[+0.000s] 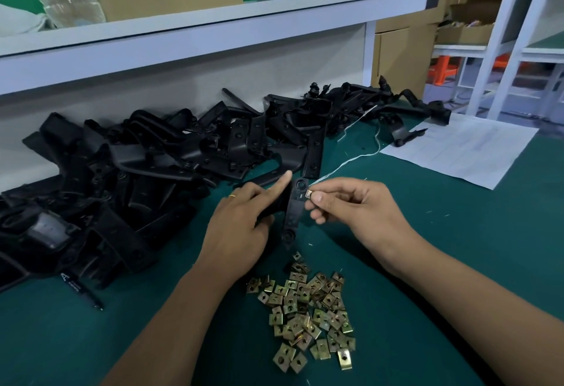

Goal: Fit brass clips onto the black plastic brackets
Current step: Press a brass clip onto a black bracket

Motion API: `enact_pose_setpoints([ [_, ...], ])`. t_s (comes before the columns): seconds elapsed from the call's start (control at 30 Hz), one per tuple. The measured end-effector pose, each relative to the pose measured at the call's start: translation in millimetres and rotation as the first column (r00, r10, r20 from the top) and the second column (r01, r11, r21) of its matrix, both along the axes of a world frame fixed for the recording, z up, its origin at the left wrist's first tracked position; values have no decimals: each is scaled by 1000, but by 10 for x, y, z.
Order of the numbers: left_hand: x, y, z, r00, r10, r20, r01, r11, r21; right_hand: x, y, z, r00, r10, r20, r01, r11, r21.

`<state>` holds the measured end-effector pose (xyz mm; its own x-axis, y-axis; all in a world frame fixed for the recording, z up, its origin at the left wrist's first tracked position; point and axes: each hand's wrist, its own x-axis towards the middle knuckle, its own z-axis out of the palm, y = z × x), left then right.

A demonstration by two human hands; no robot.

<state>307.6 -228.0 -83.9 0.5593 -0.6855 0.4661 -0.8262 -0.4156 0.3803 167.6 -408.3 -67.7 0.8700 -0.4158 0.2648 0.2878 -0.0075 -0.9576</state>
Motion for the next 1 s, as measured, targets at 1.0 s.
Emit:
enact_pose_setpoints([
  [1.0, -71, -42, 45, 977, -181, 115, 178, 983, 33, -61, -94, 126, 979, 197, -61, -201, 977, -69],
])
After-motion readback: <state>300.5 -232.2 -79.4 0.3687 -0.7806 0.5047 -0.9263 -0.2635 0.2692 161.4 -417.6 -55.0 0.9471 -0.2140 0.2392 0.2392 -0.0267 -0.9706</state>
